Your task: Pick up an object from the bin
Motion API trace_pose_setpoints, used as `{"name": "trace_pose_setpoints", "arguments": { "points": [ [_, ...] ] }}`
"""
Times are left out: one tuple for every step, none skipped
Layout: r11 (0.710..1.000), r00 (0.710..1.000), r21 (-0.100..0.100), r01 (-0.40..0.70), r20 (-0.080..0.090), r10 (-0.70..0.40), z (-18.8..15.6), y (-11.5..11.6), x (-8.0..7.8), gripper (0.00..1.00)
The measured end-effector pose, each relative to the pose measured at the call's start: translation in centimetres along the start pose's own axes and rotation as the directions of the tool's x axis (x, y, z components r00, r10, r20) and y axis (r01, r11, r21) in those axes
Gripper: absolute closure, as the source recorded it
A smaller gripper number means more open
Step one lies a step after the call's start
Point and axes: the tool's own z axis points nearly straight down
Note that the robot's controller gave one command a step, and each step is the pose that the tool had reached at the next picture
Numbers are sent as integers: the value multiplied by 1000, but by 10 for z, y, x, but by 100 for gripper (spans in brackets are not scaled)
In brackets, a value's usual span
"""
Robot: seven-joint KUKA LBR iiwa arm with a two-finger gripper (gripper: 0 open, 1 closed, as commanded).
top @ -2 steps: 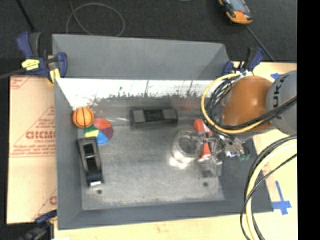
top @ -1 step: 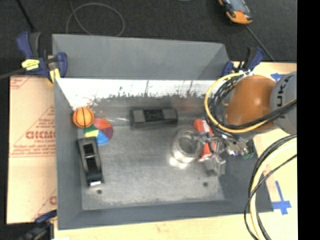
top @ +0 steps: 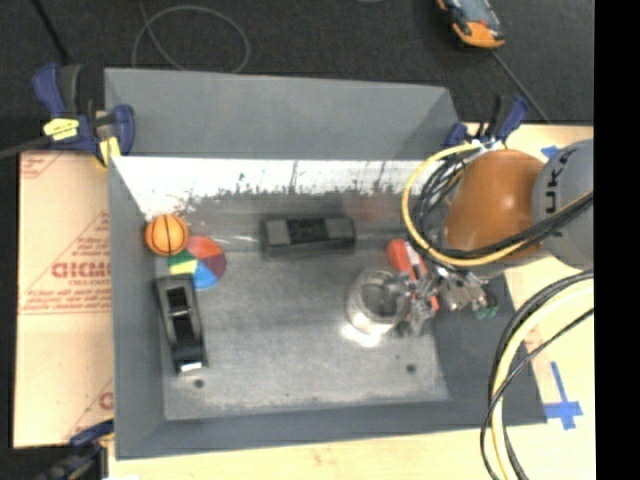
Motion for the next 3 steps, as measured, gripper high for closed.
{"name": "trace_pose_setpoints", "arguments": {
  "points": [
    [1000, 1000, 0, 0, 0, 0, 0, 0, 0, 100],
    [1000, 1000, 0, 0, 0, 0, 0, 0, 0, 100],
    [1000, 1000, -3, 0, -7, 0, -4, 1, 0, 100]
  ]
}}
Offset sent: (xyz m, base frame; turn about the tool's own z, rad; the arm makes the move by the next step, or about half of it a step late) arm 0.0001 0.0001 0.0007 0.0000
